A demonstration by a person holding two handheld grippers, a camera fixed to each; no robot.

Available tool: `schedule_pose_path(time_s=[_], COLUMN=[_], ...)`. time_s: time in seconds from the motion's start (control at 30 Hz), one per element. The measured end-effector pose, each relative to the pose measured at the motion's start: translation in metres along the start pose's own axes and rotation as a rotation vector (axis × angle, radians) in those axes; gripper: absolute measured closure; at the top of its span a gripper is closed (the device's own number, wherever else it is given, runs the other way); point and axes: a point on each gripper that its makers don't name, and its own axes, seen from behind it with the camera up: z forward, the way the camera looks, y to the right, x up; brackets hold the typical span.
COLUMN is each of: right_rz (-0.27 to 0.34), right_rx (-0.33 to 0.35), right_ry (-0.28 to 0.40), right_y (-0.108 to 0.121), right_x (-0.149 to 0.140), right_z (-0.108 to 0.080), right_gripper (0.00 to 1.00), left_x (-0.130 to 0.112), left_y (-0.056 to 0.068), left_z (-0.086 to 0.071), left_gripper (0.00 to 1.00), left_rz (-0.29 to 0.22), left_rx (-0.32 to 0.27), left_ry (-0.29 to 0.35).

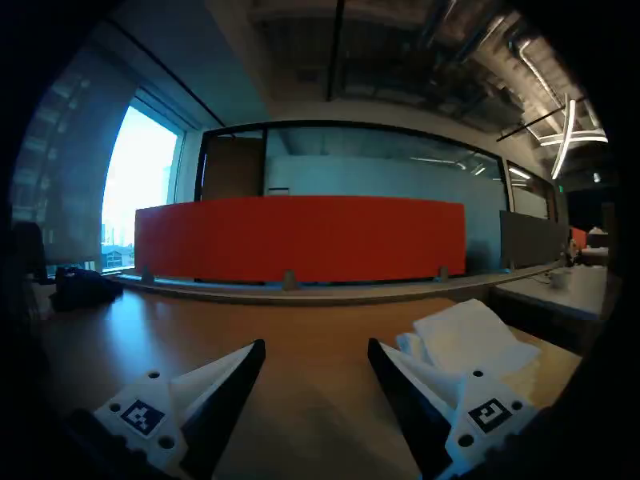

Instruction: Fold towel

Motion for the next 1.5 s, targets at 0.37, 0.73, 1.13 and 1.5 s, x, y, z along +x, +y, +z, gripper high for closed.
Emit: schedule_pose_path(time_s=[0.37, 0.73, 1.13, 1.5], right_rz=[-0.004, -0.003, -0.001, -0.001], right_rx=[0.003, 0.007, 0.007, 0.007], right_ry=[0.004, 0.003, 0.002, 0.002], right_y=[-0.0037, -0.0038, -0.0034, -0.0039], right_x=[0.0024, 0.0002, 0.0002, -0.0005], right_z=[-0.0025, -0.0026, -0.0025, -0.0026], right_gripper=[0.01, 0.01, 0.01, 0.01], left_x=[-0.0006, -0.0005, 0.0002, 0.0008], left_y=[-0.0003, -0.0002, -0.0002, -0.0005], left_z=[0.0002, 0.0, -0.0006, -0.0008], left_gripper=[0.07, 0.07, 0.07, 0.07], left_rz=[0.0, 0.0, 0.0, 0.0], left_rx=[0.0, 0.0, 0.0, 0.0], left_ry=[0.0, 0.0, 0.0, 0.0])
